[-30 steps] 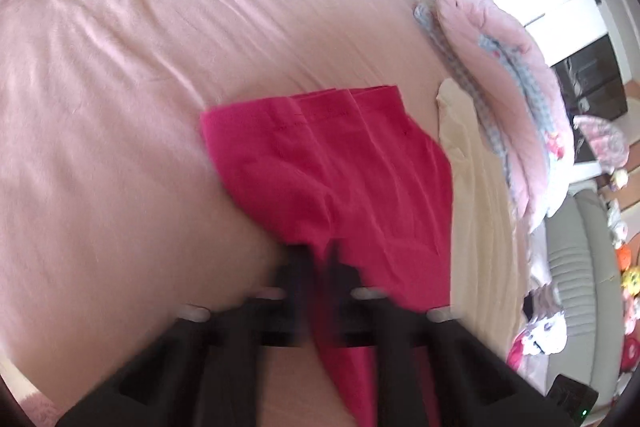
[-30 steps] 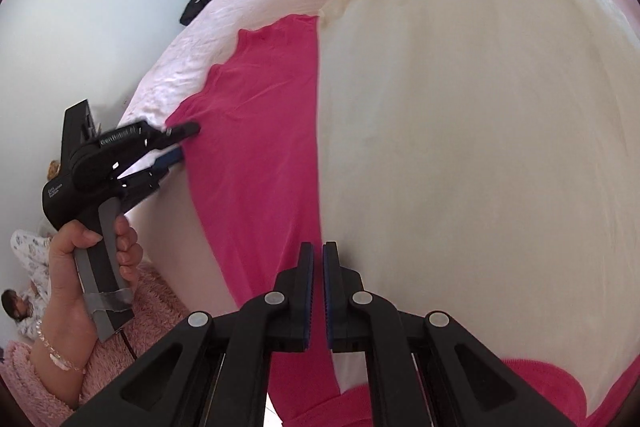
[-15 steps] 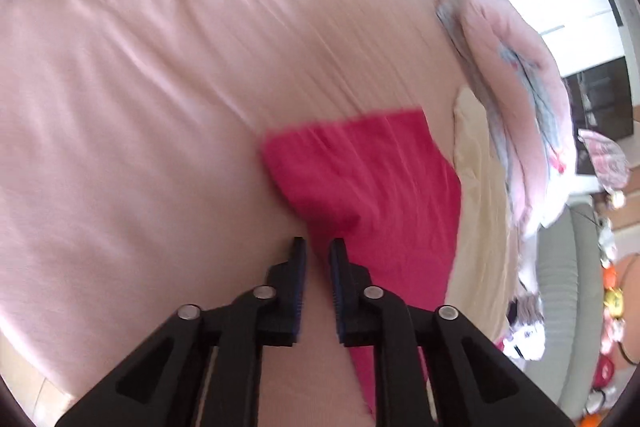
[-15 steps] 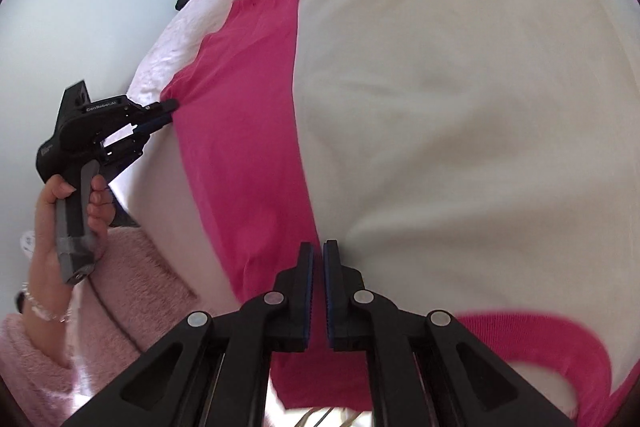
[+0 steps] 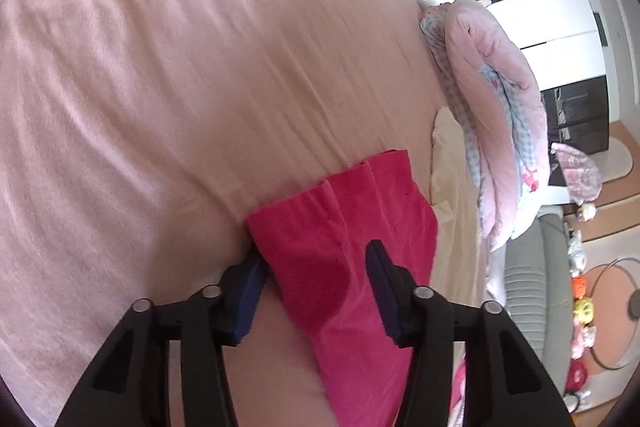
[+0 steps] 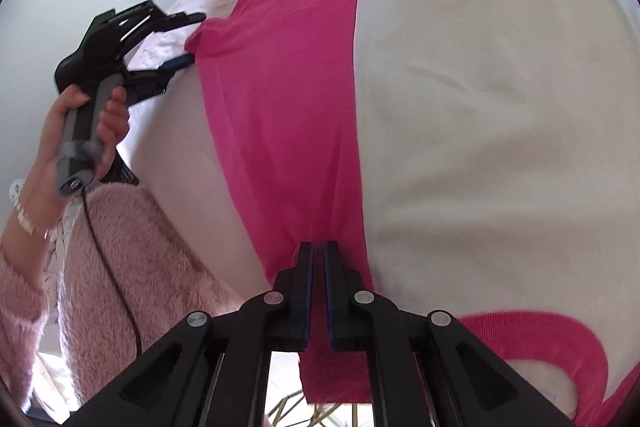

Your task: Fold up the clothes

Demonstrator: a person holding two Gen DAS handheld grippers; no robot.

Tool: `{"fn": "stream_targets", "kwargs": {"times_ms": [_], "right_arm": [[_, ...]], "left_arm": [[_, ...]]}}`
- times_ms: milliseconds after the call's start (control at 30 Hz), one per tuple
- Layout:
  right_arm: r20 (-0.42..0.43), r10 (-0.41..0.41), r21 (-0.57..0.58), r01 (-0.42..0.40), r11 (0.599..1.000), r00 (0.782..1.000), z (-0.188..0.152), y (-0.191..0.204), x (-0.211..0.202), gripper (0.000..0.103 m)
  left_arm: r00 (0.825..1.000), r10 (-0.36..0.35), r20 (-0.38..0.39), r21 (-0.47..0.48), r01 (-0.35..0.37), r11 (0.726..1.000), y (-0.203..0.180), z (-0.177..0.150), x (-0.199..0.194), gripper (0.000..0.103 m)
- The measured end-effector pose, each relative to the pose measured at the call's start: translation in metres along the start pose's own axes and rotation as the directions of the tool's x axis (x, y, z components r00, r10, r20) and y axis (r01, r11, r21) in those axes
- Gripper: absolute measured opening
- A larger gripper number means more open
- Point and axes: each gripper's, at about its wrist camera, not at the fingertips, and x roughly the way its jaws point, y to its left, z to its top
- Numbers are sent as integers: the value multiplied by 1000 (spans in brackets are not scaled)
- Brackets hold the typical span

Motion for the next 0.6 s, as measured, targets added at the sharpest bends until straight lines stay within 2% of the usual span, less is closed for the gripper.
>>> {"fn": "stream_targets", "kwargs": {"times_ms": [33, 133, 200, 267, 333, 400, 467, 500, 533, 567, 600], "right_arm": [[-6, 17, 14, -17, 1000, 1000, -2, -5, -1, 4], [-33, 71, 74, -69, 995, 997, -5, -22, -5, 0], [-58, 81, 69, -77, 995, 995, -6, -26, -9, 0], [-68, 46, 18, -45, 999, 997, -5, -23, -16, 2], [-31, 14, -15, -15, 1000, 999, 0, -17, -24, 3], [34, 10, -20, -10, 1000, 999, 8, -12, -30, 3], [61, 18, -3, -18, 1000, 998, 18, -11, -24, 4], [61, 21, 2, -21, 1000, 998, 22, -10, -19, 4], [29, 18, -5, -17, 1000, 999, 23, -10, -10, 3], [15, 12, -14, -12, 1000, 1000, 21, -9, -8, 3], [1, 7, -24, -7, 1000, 1000, 18, -7, -6, 3]], "left_arm": [[999, 55, -3, 39, -54, 998, -3, 3, 0, 4], [989, 147, -1, 138, -145, 980, -12, 13, -7, 6], [970, 241, 41, 190, -245, 951, -19, 20, -17, 7], [948, 305, 95, 180, -318, 931, -24, 24, -36, 7], [962, 252, 108, 237, -271, 933, -36, 16, -50, 7], [977, 197, 82, 349, -214, 912, -62, -2, -52, 7], [987, 164, 0, 409, -149, 900, -77, -23, -37, 7], [987, 151, -56, 418, -114, 901, -81, -33, -26, 7], [981, 166, -102, 419, -109, 902, -82, -44, -14, 7], [967, 216, -131, 417, -144, 897, -81, -53, -3, 7], [955, 259, -142, 439, -174, 881, -82, -63, 3, 7]]}}
